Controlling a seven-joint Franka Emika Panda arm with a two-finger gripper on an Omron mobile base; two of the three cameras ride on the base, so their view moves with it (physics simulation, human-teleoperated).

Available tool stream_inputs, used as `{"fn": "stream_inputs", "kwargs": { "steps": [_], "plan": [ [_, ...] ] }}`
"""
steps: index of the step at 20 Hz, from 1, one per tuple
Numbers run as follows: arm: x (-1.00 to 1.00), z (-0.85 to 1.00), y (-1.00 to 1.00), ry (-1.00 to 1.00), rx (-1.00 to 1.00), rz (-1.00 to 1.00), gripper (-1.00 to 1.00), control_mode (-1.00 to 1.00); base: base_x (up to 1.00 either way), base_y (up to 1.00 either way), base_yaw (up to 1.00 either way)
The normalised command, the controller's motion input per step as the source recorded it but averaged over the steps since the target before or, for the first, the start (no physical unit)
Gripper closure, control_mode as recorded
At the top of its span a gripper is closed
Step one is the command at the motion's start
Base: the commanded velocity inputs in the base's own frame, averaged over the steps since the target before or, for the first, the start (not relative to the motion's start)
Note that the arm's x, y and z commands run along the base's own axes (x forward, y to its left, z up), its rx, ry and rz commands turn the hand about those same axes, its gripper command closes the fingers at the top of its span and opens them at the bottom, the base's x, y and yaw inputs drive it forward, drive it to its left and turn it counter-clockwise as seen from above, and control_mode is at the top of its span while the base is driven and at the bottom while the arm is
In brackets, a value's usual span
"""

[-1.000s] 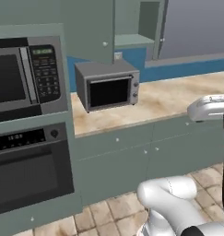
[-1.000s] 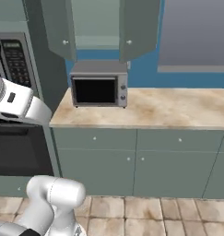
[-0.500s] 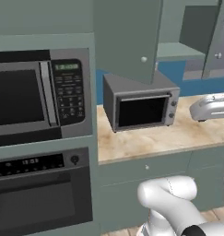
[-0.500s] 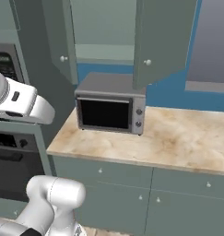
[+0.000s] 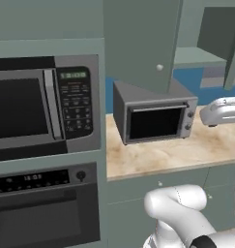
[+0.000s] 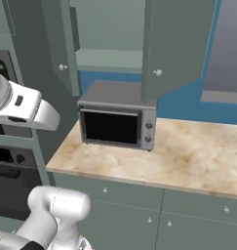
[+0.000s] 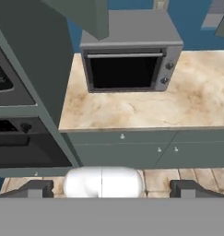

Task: Close all open cabinet doors.

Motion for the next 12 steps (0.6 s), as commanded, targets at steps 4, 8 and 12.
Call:
{"fn": "stream_inputs", "kwargs": {
  "steps": [4, 8, 12],
  "plan": [
    [0.0, 0.0, 0.0, 0.0, 0.0, 0.0, -1.0, 1.0, 0.4, -0.4, 0.0],
    [0.0, 0.0, 0.0, 0.0, 0.0, 0.0, -1.0, 1.0, 0.31, -0.61, 0.0],
    [0.0, 0.0, 0.0, 0.0, 0.0, 0.0, -1.0, 1.0, 0.23, -0.62, 0.0]
  ]
}}
